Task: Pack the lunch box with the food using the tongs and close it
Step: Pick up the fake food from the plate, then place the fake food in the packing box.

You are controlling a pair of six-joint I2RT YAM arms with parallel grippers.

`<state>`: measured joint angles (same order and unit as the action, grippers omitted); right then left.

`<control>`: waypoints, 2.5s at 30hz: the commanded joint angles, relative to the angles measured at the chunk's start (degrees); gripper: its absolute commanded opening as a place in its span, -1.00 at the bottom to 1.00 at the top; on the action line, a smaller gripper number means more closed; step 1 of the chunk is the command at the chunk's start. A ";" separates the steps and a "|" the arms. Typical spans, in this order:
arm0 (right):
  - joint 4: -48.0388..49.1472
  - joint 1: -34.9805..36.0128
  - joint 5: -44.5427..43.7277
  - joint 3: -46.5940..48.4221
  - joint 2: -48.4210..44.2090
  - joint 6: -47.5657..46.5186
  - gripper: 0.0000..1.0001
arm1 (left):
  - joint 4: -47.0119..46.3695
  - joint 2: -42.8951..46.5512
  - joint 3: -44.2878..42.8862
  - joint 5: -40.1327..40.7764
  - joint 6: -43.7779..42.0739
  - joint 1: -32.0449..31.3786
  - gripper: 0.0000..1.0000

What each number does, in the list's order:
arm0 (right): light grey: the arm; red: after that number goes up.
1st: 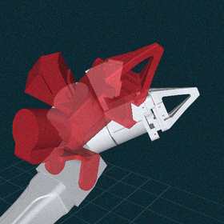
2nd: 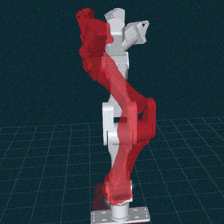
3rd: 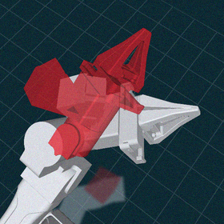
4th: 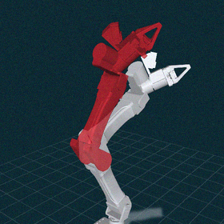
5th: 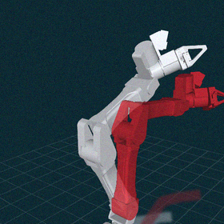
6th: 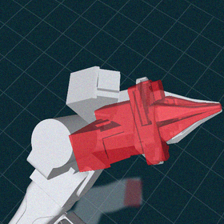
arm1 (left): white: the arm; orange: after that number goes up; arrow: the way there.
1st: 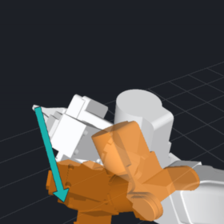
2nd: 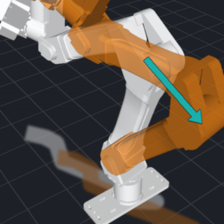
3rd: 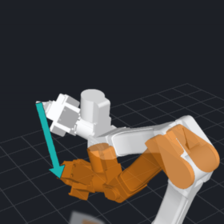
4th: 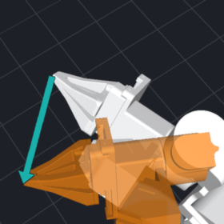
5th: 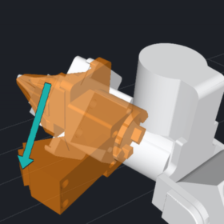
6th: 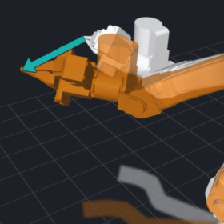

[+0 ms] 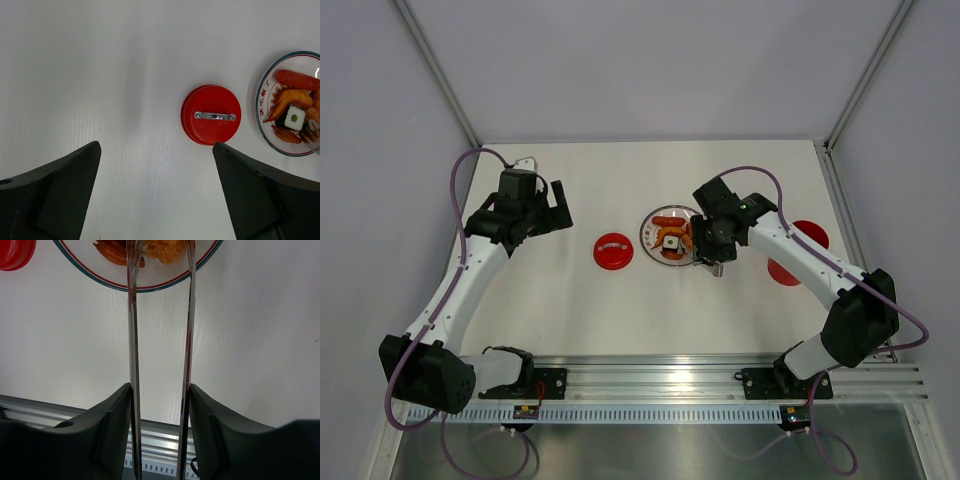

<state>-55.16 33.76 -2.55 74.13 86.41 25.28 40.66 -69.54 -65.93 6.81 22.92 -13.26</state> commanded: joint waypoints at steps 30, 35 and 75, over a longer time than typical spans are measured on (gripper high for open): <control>-3.20 1.75 -2.37 6.12 -6.60 1.27 -1.00 | -1.82 0.28 -0.87 -1.80 0.29 -0.19 0.98; -3.38 1.75 -2.38 5.59 -6.96 1.88 -1.00 | -1.91 0.11 -1.22 -1.89 0.29 -0.45 0.98; -4.17 1.75 -7.64 7.61 -7.66 2.41 -1.00 | -0.85 -6.58 -4.64 -4.61 -0.94 -10.56 0.98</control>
<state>-58.94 34.89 -6.15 78.22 81.60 26.89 40.95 -75.88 -67.46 3.55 22.68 -23.53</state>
